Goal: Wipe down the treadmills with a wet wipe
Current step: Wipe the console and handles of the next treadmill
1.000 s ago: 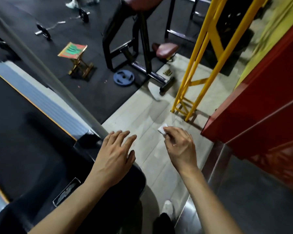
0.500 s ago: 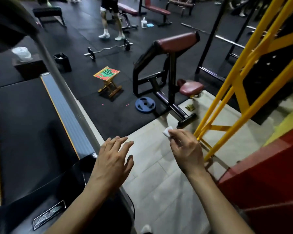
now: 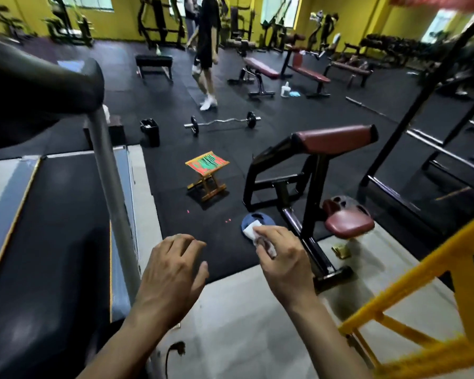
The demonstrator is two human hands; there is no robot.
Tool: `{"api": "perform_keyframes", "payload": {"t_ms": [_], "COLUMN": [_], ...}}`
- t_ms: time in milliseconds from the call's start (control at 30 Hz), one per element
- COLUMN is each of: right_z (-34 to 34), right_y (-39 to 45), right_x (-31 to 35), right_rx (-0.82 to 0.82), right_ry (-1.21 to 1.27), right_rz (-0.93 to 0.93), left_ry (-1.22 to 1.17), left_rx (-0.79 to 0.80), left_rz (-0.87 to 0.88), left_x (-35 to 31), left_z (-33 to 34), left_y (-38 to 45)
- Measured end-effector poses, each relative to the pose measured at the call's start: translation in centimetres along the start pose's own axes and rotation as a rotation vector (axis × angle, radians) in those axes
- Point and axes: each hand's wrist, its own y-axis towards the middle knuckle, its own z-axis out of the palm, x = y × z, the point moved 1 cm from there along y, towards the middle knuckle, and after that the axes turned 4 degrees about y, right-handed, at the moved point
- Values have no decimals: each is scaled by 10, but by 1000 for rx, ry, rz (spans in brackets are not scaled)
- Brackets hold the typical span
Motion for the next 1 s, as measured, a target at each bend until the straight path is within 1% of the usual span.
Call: {"api": "perform_keyframes", "payload": {"t_ms": [133,333,567,700,833,1000], "right_z": [27,84,155,201,254,311], "right_y": [66,167,304,389,459,516], "right_x": [-16,-43,-75,-88,-76,-33], "right_rx": [8,80,203,281,371,486], "right_ry": [64,141,292,421,562,661], "right_rz": [-47,-140,-305,-403,-525,-621], "left_ry": [41,118,226,298,393,502], "left_rx": [12,-35,-67,-77,-132,-156], "left_rz": [-52,-169,-339,-491,-625,-774], "left_x": [18,45,85,103,114,128], "left_z": [10,20,54,62,60,45], "left_y": [58,127,233,288,331,369]}}
